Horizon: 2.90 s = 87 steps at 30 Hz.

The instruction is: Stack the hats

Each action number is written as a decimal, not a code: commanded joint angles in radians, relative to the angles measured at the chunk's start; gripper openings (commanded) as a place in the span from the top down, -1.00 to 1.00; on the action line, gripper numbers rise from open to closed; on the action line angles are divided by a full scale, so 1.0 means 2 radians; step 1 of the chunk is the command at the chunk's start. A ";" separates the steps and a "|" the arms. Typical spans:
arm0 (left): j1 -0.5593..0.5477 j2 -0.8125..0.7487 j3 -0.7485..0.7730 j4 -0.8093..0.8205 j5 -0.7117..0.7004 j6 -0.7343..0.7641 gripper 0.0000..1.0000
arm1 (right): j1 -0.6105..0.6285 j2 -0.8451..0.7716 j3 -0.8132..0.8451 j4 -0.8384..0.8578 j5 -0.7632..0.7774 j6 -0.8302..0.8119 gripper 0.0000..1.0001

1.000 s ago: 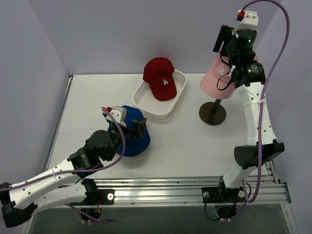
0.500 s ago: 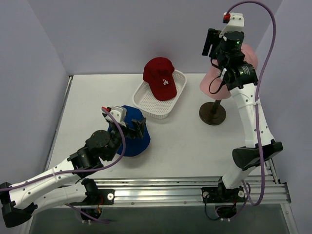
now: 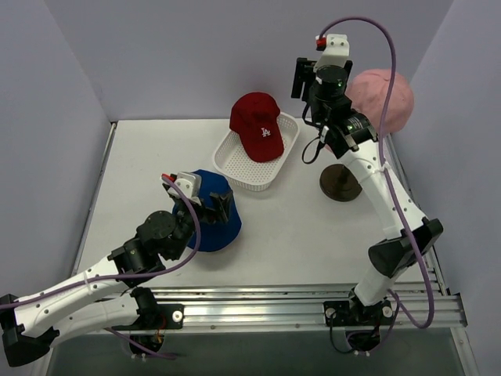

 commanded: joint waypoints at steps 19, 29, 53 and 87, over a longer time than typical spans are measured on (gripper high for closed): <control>-0.002 -0.022 -0.015 0.042 -0.014 0.007 -0.88 | 0.031 0.257 0.102 0.061 -0.051 -0.043 -0.08; -0.001 -0.005 -0.010 0.041 -0.012 0.008 -0.88 | -0.014 0.316 0.116 0.054 -0.127 -0.037 -0.06; -0.001 0.028 -0.001 0.041 -0.025 0.018 -0.88 | -0.043 0.373 0.112 0.128 -0.253 -0.052 0.02; -0.002 0.008 -0.004 0.036 -0.027 0.018 -0.88 | 0.060 0.184 0.127 0.091 -0.055 -0.063 1.00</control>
